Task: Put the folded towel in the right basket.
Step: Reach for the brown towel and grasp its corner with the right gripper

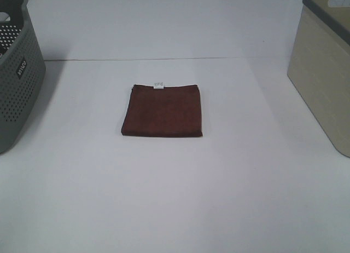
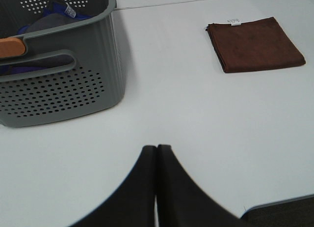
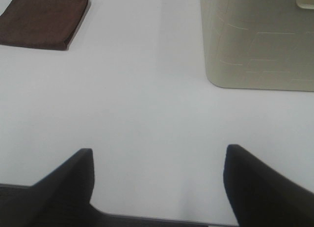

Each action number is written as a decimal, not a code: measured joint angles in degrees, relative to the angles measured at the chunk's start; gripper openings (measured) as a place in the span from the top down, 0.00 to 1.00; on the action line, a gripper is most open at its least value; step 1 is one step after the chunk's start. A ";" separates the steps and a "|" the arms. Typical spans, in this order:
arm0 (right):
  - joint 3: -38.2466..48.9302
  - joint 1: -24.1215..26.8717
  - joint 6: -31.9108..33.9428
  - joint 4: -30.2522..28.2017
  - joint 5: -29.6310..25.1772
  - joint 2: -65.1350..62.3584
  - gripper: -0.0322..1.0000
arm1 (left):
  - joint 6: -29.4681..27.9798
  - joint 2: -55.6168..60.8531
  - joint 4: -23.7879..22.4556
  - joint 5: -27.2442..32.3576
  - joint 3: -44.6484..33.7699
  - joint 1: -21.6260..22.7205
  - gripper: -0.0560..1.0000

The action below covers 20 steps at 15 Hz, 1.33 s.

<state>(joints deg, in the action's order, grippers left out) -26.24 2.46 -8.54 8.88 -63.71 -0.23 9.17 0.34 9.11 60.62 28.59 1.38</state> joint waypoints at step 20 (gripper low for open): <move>-15.70 0.00 0.00 2.64 2.81 27.73 0.27 | 0.00 0.00 0.00 0.00 0.00 0.00 0.95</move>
<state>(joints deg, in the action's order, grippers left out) -41.94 2.46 -8.54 11.52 -60.91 27.50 9.17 0.34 9.11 60.62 28.59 1.38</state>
